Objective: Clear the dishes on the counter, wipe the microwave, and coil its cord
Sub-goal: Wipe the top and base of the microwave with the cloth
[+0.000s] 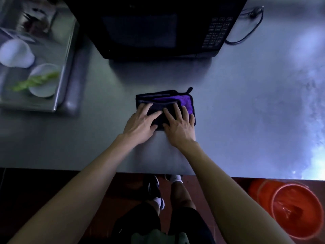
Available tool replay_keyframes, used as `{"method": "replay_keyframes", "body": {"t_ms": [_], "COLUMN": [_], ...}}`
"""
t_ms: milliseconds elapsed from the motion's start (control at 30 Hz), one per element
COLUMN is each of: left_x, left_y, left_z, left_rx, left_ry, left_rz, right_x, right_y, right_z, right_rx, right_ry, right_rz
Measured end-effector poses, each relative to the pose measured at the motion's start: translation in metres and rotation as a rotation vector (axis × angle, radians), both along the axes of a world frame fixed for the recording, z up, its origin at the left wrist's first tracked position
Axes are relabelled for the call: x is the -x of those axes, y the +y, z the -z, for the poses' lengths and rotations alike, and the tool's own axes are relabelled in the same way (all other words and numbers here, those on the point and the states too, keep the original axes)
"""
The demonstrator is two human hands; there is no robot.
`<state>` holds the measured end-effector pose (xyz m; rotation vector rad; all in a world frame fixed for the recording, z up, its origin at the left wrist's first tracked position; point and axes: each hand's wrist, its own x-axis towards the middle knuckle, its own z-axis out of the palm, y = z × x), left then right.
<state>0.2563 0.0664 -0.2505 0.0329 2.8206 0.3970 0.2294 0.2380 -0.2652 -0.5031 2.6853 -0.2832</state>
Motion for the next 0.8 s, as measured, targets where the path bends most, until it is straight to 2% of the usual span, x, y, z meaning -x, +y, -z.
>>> {"method": "replay_keyframes", "body": {"t_ms": [167, 367, 500, 567, 667, 800], "left_x": [-0.059, -0.111, -0.136, -0.148, -0.158, -0.154], "left_y": [-0.004, 0.019, 0.036, 0.042, 0.055, 0.084], "left_z": [-0.003, -0.005, -0.004, -0.005, -0.012, -0.027], "left_rx": [0.042, -0.044, -0.057, -0.089, -0.151, -0.247], "left_ry": [0.025, 0.049, 0.049, 0.066, 0.105, 0.243], "left_rz": [0.043, 0.013, 0.028, 0.034, 0.014, 0.041], "right_x": [-0.059, -0.121, -0.148, -0.16, -0.176, -0.186], "right_y": [-0.004, 0.002, 0.015, 0.024, 0.04, 0.074], "right_z": [-0.007, -0.016, -0.017, -0.019, -0.028, -0.042], "right_rx": [-0.036, -0.125, -0.08, -0.03, 0.163, 0.363], "right_ry": [0.027, 0.077, 0.04, 0.036, 0.028, 0.15], "right_rz": [0.0, 0.045, 0.084, 0.12, 0.202, 0.336]}}
